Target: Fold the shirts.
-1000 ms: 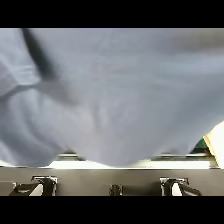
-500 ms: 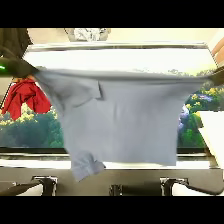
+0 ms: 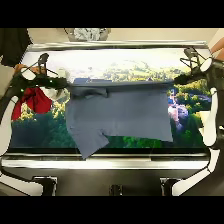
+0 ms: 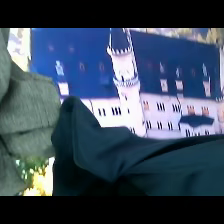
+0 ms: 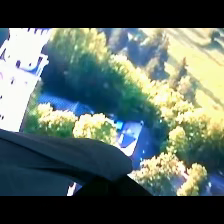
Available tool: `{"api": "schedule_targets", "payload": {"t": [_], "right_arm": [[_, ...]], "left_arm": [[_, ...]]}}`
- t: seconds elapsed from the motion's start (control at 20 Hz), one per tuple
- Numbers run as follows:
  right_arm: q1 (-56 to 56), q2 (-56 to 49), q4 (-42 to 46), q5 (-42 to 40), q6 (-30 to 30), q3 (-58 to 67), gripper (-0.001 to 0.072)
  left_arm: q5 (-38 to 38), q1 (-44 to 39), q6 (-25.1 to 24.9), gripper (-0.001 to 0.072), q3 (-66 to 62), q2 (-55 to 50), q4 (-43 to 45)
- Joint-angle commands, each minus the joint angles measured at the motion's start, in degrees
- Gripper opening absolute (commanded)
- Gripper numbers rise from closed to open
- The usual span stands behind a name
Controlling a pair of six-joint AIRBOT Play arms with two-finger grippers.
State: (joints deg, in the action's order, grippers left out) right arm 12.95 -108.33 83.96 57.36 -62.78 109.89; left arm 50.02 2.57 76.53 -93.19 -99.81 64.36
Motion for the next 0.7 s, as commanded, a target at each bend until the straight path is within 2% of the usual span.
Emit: {"api": "schedule_targets", "payload": {"t": [0.0, 0.15, 0.2, 0.35, 0.45, 0.55, 0.65], "right_arm": [[-0.4, -4.1, -0.7, -7.8, -2.9, 0.0, 0.0042], [-0.4, -4.9, -1.4, -0.7, -1.4, 0.0, 0.0044], [-0.3, -4.0, -1.2, 2.5, -0.1, 0.0, 0.0044], [-0.3, -1.0, -0.3, 19.4, 3.4, 0.0, 0.0043], [-0.4, -1.6, -0.8, 26.7, 4.0, -0.1, 0.0044], [-0.4, -3.0, -3.8, 28.2, 5.0, -0.7, 0.0044], [-0.4, -4.7, -7.3, 29.4, 5.1, -0.7, 0.0041]], "left_arm": [[-14.1, -0.2, 0.8, 0.0032, 0.2, -4.4, -5.8], [-12.2, 0.0, 0.2, 0.0033, 0.1, -5.1, -7.8], [-8.7, 0.7, -0.9, 0.0032, -1.0, -4.7, -7.8], [13.3, 3.7, -0.5, 0.0032, -5.9, -4.4, -7.7], [25.8, 4.9, 2.7, 0.0032, -6.0, -4.8, -3.7], [32.9, 4.8, 4.5, 0.0032, -5.8, -6.3, 1.4], [34.7, 4.6, 4.6, 0.0032, -5.0, -7.2, 1.7]]}}
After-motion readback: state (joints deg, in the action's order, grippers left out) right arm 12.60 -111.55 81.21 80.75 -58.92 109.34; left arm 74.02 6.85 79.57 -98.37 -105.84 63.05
